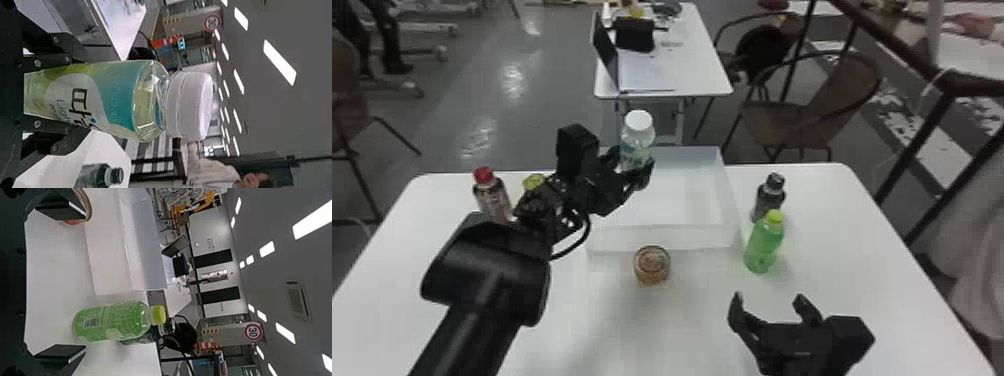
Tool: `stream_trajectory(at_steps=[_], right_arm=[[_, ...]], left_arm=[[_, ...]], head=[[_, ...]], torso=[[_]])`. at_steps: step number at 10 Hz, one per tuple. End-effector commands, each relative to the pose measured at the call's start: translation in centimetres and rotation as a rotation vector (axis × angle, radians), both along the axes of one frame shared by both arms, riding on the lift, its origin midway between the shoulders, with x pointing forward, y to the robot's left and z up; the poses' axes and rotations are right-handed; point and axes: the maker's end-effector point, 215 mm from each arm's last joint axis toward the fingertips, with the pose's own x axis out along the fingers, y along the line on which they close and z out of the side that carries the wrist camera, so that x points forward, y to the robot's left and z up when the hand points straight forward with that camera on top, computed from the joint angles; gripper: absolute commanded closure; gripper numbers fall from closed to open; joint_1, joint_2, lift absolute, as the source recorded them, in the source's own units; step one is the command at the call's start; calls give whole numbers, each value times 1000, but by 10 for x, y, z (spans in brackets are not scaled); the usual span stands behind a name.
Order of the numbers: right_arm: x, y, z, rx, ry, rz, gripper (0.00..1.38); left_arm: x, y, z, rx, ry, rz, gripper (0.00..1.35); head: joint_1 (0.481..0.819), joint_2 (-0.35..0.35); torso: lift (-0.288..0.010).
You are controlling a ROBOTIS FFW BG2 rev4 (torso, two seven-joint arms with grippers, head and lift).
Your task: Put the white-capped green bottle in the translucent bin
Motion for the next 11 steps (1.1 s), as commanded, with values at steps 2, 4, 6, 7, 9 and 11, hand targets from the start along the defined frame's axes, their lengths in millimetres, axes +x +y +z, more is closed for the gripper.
stream_trajectory(at_steps=[2,4,6,7,9,11], right_arm=[[0,0,-3,-1,7,0,102],[2,1,-5,-1,11,2,101],[9,3,-4,-2,5,11,102],[12,4,-5,-3,4,16,101],[15,6,-5,-2,2,20,101],[14,8,-7,4,8,21,101]], left_arm=[[9,-36,-36,202,29,-121,818],[18,-30,-84,419,69,-174,794],[37,-4,-109,571,93,-136,660],[45,5,-115,644,97,-120,555],[56,10,-114,726,93,-85,259],[58,5,-109,728,74,-86,237]], head=[[695,-150],[695,-164],[695,-148],[695,-131],[695,-107],[695,-100]], torso=[[-54],[-54],[-54],[-54],[-54],[-54]])
